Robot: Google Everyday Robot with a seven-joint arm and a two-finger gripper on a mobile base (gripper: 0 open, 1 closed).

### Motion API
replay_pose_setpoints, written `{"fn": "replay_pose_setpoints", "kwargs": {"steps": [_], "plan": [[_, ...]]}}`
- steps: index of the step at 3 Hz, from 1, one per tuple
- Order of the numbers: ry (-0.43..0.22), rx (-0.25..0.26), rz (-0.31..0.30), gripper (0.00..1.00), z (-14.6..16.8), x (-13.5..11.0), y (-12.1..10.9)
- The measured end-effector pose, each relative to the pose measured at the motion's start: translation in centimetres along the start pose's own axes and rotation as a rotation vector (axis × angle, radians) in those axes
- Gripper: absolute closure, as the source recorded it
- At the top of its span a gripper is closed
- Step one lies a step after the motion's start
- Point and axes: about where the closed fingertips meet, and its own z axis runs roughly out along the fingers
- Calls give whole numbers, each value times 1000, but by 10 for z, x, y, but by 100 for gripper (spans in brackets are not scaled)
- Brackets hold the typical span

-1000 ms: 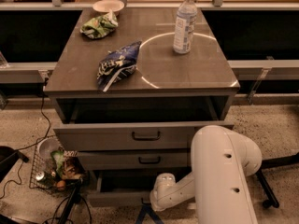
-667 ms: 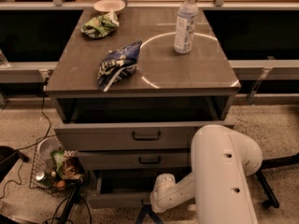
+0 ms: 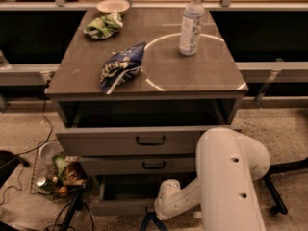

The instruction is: Open bottom drawer

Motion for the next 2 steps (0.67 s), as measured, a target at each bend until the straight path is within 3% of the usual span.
{"fn": "replay_pose_setpoints", "kwargs": {"steps": [2], "plan": [[1,-15,-33,100,-5,-4,8]]}}
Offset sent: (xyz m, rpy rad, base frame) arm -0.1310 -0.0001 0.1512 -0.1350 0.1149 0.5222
